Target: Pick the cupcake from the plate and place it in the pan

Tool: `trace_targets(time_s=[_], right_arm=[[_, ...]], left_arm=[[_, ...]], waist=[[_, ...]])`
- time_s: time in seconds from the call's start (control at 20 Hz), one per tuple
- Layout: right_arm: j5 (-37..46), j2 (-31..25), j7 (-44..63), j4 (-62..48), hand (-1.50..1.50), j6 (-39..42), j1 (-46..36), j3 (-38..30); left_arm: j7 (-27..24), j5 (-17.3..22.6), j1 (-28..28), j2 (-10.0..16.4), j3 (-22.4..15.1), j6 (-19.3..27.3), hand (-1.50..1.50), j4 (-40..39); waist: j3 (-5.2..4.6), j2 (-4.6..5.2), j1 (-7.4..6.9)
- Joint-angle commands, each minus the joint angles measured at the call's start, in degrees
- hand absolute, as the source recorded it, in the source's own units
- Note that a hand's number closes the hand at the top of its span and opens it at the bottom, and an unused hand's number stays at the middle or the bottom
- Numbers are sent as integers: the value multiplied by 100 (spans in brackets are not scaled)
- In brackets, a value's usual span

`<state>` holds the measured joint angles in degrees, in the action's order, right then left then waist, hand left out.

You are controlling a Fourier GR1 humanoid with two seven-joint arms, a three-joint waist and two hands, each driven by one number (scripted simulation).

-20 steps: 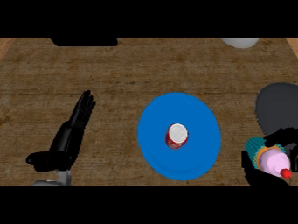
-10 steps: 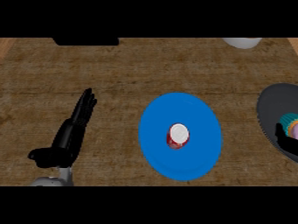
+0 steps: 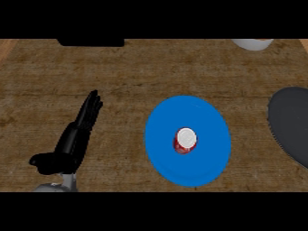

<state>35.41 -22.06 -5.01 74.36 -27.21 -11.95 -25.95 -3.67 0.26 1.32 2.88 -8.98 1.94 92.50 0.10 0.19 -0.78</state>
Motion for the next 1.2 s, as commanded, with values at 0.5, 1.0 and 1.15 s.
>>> trace_targets(time_s=[0.5, 1.0, 1.15], right_arm=[[-10, -1110, -487, -4028, -150, 1668, -1624, 256], [-1155, -1056, -2351, -5123, -150, 1636, -2394, -807], [-1596, -1223, -2623, -5168, -150, 1902, -2337, -1175]], left_arm=[[-30, 210, 258, 155, 211, -331, 0, -234], [-167, -54, 148, -43, 75, -69, 0, -226], [-232, -91, -68, -96, -15, -57, 0, -198]], waist=[[4, 59, -196], [15, 41, -89], [7, 18, -38]])
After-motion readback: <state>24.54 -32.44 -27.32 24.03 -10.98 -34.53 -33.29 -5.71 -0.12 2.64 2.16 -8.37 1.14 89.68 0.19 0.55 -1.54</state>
